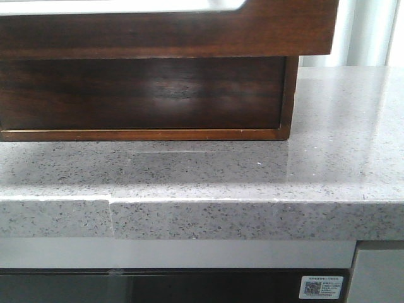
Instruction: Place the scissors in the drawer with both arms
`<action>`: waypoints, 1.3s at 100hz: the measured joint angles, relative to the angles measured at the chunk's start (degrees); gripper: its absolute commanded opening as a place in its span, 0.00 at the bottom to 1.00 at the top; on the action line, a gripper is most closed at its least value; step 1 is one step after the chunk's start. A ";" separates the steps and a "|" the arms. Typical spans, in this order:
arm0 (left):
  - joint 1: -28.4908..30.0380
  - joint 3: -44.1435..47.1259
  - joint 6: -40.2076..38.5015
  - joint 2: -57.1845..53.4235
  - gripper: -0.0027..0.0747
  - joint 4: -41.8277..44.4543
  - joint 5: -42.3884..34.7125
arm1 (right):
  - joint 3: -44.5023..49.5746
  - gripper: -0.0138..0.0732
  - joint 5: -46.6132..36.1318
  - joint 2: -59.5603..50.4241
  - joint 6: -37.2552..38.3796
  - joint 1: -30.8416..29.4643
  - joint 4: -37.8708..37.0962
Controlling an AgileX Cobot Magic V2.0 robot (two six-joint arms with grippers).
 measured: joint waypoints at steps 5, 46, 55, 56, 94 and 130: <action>0.00 0.00 0.00 0.00 0.01 0.00 0.00 | 1.21 0.09 -2.39 0.00 5.21 -2.00 -3.33; 0.00 0.00 0.00 0.00 0.01 0.00 0.10 | 1.21 0.09 1.71 0.00 11.03 -7.60 -12.71; 0.00 0.00 0.00 0.00 0.01 0.00 0.10 | 1.21 0.09 6.46 0.00 10.37 -7.82 -12.83; 0.00 0.00 0.00 0.00 0.01 0.00 0.10 | 1.21 0.09 6.77 0.00 10.37 -7.82 -12.83; 0.00 0.00 0.00 0.00 0.01 0.00 0.10 | 1.21 0.09 10.57 0.00 9.02 -7.82 -12.84; 0.00 0.00 0.00 0.00 0.01 0.00 0.10 | 1.11 0.09 11.03 0.00 9.02 -7.82 -12.84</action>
